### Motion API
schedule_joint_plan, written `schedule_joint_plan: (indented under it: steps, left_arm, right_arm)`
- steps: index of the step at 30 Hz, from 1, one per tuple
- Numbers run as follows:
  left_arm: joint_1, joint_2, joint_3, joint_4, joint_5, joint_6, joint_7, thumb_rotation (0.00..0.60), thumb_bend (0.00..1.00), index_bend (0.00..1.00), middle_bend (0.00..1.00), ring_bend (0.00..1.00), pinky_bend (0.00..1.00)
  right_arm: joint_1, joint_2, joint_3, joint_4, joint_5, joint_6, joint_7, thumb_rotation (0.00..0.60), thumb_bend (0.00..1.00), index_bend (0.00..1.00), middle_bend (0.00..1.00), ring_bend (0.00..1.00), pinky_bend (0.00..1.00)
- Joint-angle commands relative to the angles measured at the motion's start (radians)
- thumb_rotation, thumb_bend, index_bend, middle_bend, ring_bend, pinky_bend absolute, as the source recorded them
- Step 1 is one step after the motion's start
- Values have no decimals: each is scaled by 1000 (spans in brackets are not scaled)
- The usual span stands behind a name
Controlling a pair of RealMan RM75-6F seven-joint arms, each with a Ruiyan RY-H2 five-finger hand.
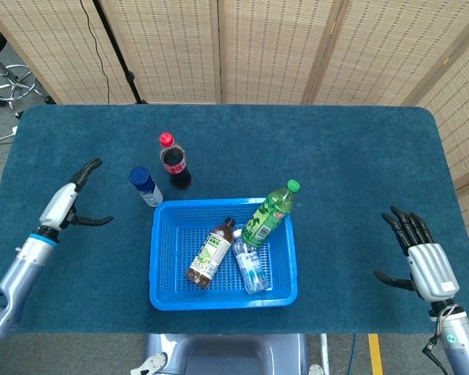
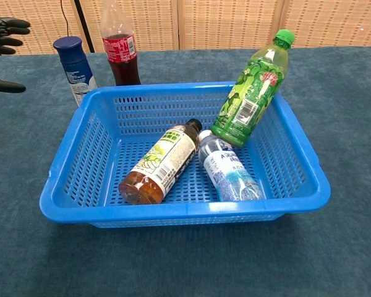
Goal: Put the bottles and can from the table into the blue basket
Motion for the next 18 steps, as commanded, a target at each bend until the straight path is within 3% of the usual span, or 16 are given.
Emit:
schedule_joint_plan:
  steps: [1, 7, 18]
  left_arm:
    - [-42, -52, -9, 19, -18, -40, 10, 600, 39, 0, 0, 0, 0]
    - [-80, -146, -46, 88, -92, -70, 38, 600, 38, 0, 0, 0, 0]
    - [-126, -220, -76, 179, -168, -138, 33, 600, 81, 0, 0, 0, 0]
  right_arm:
    - [-4, 7, 6, 11, -2, 8, 22, 600, 0, 0, 0, 0, 0]
    - [-5, 20, 12, 26, 3, 1, 81, 600, 0, 0, 0, 0, 0]
    - [-2, 27, 26, 36, 14, -16, 125, 600, 0, 0, 0, 0, 0]
